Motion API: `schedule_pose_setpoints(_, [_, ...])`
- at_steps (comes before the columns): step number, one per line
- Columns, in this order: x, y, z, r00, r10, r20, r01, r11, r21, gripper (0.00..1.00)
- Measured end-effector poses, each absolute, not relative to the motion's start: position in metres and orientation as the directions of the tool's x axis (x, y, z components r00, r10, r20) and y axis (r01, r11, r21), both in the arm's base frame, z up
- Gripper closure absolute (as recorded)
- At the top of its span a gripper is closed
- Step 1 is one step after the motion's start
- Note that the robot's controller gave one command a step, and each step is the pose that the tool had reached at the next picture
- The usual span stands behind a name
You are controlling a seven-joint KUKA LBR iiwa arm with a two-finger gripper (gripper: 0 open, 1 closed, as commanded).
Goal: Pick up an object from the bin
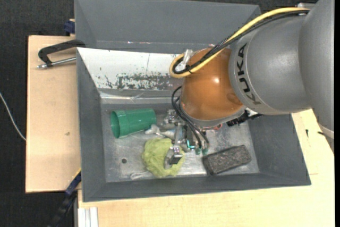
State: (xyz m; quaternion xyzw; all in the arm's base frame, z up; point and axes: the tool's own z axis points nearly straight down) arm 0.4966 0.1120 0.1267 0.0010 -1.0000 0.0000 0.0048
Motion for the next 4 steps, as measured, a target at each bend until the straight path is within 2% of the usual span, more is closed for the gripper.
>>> schedule_pose_setpoints(1, [0.499,0.112,0.131,-1.0,0.0,0.002,0.0,1.0,0.001,0.0])
schedule_pose_setpoints(2, [0.491,0.099,0.076,-0.997,-0.082,0.005,-0.082,0.997,0.001,0.0])
schedule_pose_setpoints(3, [0.498,0.099,0.061,-0.998,-0.063,-0.003,-0.063,0.998,0.002,0.0])
schedule_pose_setpoints(4, [0.492,0.1,0.078,-0.997,-0.082,-0.004,-0.082,0.997,0.002,0.0])
